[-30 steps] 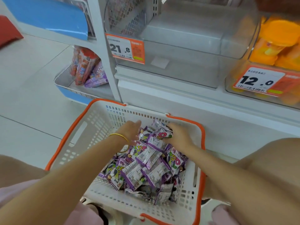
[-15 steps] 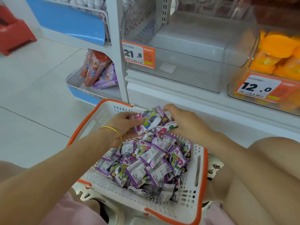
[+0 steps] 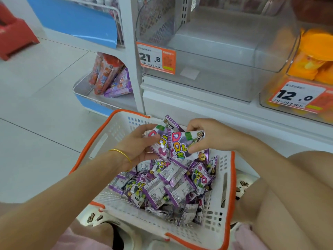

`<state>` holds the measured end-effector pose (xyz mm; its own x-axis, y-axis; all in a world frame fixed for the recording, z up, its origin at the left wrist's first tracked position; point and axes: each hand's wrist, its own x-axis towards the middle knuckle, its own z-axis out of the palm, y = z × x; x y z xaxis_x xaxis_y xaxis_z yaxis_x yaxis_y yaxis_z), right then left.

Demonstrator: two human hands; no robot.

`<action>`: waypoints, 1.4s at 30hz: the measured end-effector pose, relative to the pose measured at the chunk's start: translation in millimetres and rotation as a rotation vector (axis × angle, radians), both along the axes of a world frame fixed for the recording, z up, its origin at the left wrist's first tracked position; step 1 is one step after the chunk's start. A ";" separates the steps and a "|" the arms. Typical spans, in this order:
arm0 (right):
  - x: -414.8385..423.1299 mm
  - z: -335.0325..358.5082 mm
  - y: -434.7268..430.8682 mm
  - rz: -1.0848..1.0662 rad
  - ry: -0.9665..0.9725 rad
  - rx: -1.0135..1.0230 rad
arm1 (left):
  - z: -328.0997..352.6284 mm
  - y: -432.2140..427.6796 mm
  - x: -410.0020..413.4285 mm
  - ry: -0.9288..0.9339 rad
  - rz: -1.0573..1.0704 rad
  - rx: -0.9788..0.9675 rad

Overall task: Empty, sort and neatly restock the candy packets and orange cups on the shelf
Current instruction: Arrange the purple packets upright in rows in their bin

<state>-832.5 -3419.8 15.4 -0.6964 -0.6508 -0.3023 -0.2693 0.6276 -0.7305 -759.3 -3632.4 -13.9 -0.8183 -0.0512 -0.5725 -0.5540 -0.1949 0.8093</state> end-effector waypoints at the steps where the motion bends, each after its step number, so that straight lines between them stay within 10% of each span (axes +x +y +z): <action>1: -1.1 -1.8 0.8 -0.003 0.002 -0.002 | 1.9 0.7 0.4 -0.009 -0.017 0.058; 19: 8.6 -13.3 1.5 -0.020 -0.220 -0.119 | -5.3 7.3 4.9 0.116 -0.284 -0.157; 25: 14.4 -34.1 -8.3 -0.019 -0.258 -0.126 | -1.2 10.9 -1.5 0.143 -0.653 -0.574; 31: 6.7 -49.3 -4.3 -0.189 -0.516 -0.246 | -17.3 16.9 -5.5 0.125 -0.581 -0.661; 37: 7.9 -146.8 22.1 -0.177 -0.148 0.637 | -25.2 14.6 -7.5 0.022 -0.421 -0.551; 42: 22.7 -164.6 27.4 -0.281 -0.173 0.667 | -25.4 10.7 -3.7 0.046 -0.359 -0.491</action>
